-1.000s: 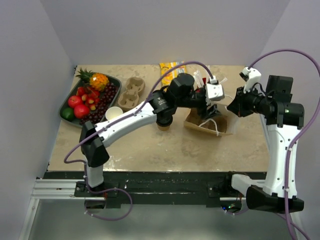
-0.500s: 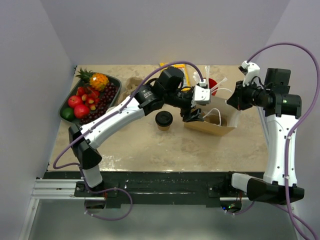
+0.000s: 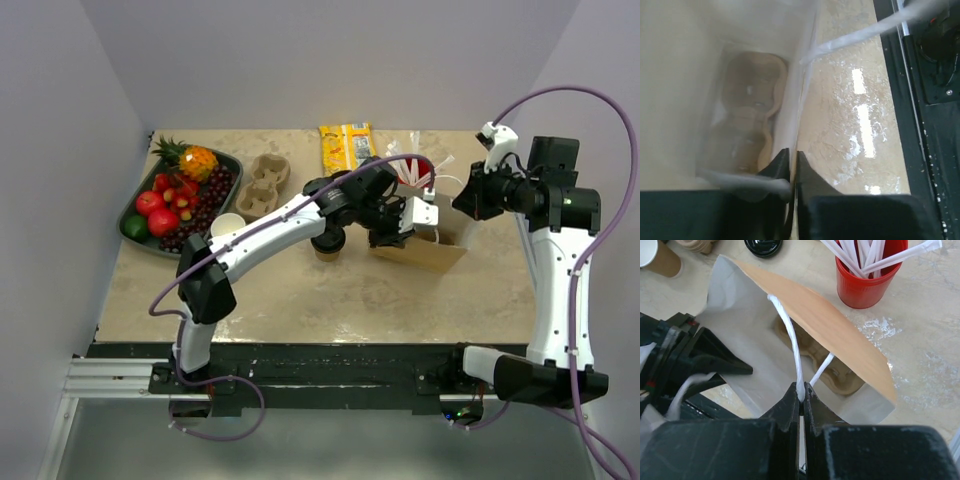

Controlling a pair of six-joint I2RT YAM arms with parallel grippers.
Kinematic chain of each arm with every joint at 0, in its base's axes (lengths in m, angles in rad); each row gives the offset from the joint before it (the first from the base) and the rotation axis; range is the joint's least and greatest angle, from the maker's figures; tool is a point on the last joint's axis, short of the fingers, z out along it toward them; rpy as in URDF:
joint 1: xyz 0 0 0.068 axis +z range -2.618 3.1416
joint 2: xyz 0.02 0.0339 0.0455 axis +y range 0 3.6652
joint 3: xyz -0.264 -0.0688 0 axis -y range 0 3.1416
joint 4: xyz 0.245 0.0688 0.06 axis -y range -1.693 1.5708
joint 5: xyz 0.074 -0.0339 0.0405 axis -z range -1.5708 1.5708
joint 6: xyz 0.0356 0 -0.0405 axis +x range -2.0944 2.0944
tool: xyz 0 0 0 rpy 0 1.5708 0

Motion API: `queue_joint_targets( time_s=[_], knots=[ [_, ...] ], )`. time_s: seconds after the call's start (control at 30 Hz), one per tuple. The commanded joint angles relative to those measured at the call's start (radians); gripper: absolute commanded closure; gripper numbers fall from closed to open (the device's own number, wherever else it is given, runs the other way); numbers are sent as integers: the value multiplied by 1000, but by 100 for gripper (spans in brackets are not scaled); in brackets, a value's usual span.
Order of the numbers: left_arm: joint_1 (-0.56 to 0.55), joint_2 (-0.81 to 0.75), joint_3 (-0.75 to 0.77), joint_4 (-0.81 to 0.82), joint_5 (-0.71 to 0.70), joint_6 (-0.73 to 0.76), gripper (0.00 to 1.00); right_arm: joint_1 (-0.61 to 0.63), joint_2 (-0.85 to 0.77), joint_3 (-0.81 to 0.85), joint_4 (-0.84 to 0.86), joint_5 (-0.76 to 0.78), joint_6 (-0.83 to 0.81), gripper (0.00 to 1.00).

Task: Pack the takeout coffee

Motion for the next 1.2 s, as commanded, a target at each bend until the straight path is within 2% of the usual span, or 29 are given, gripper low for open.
queue_joint_targets(
  time_s=[0.0,0.03,0.07,0.1,0.17,0.3,0.43,0.47,0.5,0.53,0.6,0.67,0.7,0.8,0.83,0.87,0.93,0.97,1.07,1.1,1.13,1.17],
  knots=[
    [-4,-33,154,-41,85,-78,95,1,14,107,-4,-46,-3,100],
    [-4,-63,211,-41,164,-102,100,1,23,228,-21,-50,1,100],
    [-4,-85,228,-7,191,-137,100,0,30,288,-34,-56,1,100],
    [-4,-106,236,27,203,-218,100,1,37,339,-44,-53,6,100],
    [-6,-145,241,86,202,-273,100,0,40,382,-27,-32,21,100],
    [-4,-111,233,32,213,-251,100,0,47,247,-12,-12,-24,100],
    [-16,-71,227,12,179,-212,100,1,8,42,16,17,-77,100],
    [-22,-65,215,3,138,-194,70,1,5,8,18,25,-86,98],
    [-36,-60,202,-3,115,-154,59,1,2,-18,10,28,-92,79],
    [-42,-48,178,-11,92,-134,53,1,-1,-56,4,28,-94,71],
    [-49,-43,146,-18,91,-114,50,1,-16,-78,-1,5,-87,64],
    [-53,-43,113,-32,125,-105,49,1,-42,-70,10,-39,-87,61],
    [-58,-48,101,-31,131,-102,49,1,-49,-66,14,-49,-89,65],
    [-64,-68,55,6,151,-111,56,1,-56,-46,28,-99,-100,83],
    [-64,-68,55,20,156,-117,59,1,-50,-31,28,-107,-100,94],
    [-65,-65,64,17,154,-116,71,1,-44,-20,25,-112,-97,97],
    [-65,-59,101,17,130,-113,80,1,-26,5,25,-122,-91,100],
    [-64,-59,110,20,118,-100,90,1,-23,11,30,-124,-80,100],
    [-59,-89,115,52,76,-73,100,1,-30,20,77,-116,-49,100],
    [-59,-100,112,61,66,-60,100,1,-32,25,100,-116,-43,99],
    [-59,-121,109,73,53,-45,100,1,-36,34,113,-103,-34,95],
    [-59,-129,106,77,44,-12,100,1,-38,40,123,-93,-6,78]
  ],
)
